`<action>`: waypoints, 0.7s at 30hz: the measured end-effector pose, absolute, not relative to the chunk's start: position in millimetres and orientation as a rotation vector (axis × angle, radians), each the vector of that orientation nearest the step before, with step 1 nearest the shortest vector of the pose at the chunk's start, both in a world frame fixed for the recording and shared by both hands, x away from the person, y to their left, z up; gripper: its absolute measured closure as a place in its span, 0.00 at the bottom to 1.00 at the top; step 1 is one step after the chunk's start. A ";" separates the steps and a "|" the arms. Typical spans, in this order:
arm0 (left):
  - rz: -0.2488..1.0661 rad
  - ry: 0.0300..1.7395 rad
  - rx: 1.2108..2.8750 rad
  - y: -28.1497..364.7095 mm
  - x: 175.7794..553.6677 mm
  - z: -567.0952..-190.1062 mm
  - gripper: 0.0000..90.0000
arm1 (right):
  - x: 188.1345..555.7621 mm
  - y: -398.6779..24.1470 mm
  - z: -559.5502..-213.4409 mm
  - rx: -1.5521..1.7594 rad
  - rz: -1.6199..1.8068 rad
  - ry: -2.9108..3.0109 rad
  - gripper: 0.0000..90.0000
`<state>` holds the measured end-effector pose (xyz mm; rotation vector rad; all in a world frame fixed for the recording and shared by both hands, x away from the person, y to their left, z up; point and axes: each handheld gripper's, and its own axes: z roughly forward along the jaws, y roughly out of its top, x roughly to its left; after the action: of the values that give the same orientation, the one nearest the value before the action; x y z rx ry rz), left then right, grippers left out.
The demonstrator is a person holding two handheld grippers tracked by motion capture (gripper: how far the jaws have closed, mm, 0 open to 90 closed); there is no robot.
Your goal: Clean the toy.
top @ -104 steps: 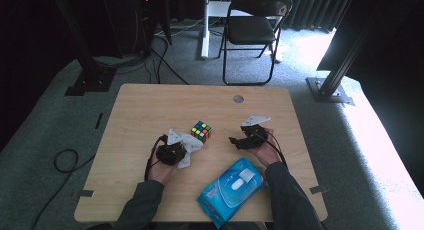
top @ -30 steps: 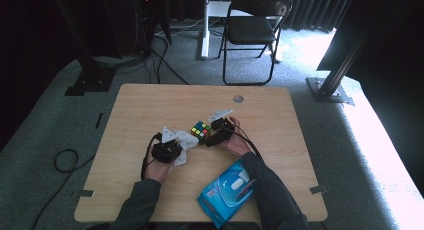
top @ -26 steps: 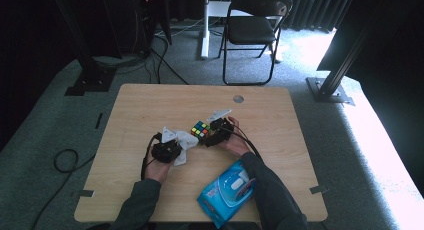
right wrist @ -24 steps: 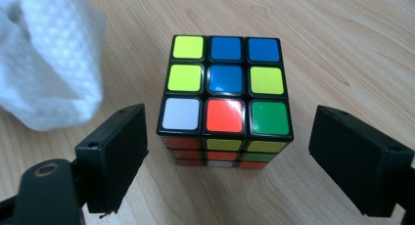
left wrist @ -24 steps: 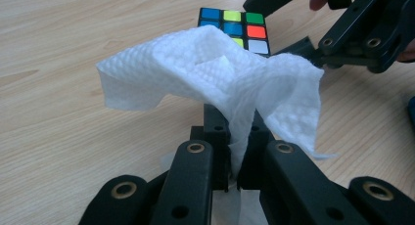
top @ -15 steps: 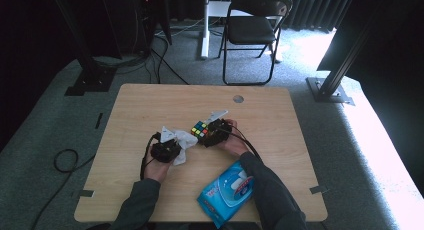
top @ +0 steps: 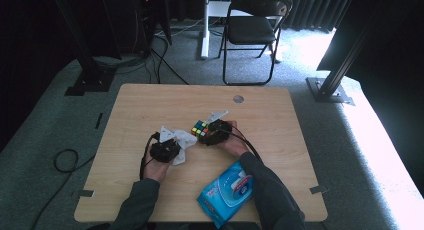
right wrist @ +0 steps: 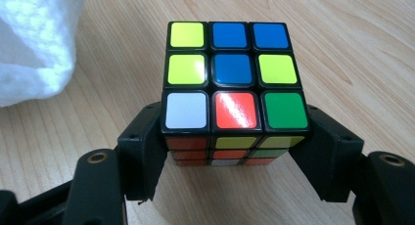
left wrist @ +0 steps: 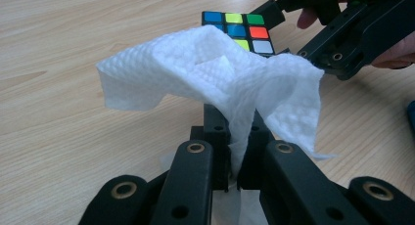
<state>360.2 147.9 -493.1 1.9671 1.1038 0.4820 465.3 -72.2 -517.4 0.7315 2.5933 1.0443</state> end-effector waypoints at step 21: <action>0.492 1.110 1.951 152.3 360.4 -490.8 0.95 | 458.9 -70.2 -517.1 0.664 1.049 2.599 0.38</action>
<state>360.4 152.3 -490.8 1.9508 1.1097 0.4920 458.9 -70.2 -517.1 0.6640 2.5987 1.0492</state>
